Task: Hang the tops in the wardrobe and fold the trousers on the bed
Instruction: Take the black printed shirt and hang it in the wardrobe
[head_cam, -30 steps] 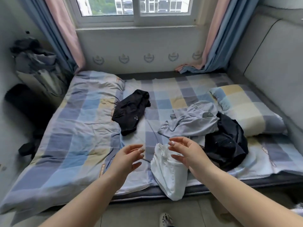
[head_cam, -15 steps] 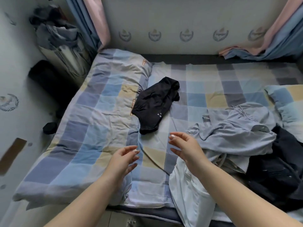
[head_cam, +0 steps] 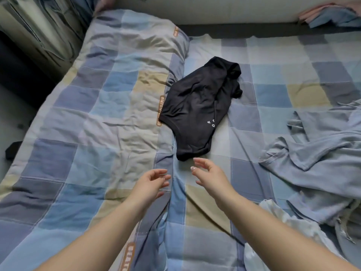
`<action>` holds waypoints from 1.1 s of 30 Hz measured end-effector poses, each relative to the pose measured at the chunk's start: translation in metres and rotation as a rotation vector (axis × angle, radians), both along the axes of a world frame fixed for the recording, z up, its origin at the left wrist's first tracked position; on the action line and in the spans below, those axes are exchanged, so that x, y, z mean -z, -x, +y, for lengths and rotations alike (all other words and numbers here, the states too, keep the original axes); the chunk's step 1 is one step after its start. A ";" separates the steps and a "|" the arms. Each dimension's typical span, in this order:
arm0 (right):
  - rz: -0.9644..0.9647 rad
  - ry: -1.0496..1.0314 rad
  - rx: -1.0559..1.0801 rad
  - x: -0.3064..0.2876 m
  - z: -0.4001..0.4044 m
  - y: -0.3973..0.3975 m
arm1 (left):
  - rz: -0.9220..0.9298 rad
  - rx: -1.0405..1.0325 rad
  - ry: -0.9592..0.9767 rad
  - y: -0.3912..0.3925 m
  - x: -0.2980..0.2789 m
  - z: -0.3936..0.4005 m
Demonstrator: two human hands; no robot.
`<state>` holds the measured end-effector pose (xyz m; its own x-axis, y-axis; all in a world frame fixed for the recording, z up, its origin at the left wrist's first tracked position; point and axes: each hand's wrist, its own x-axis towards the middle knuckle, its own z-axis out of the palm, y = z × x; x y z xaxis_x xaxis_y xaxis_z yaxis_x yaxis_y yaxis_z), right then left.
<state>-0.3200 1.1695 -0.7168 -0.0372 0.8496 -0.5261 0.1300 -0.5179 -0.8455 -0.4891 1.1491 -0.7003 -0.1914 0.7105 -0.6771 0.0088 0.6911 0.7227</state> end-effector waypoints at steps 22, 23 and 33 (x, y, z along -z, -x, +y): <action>-0.431 -0.148 -0.158 0.119 0.088 0.026 | -0.030 0.199 -0.102 -0.030 0.103 0.096; -0.424 -0.155 -0.157 0.110 0.087 0.024 | -0.036 0.186 -0.117 -0.030 0.096 0.094; -0.231 -0.275 -0.086 -0.023 0.049 0.011 | 0.022 0.298 -0.303 -0.030 -0.008 0.092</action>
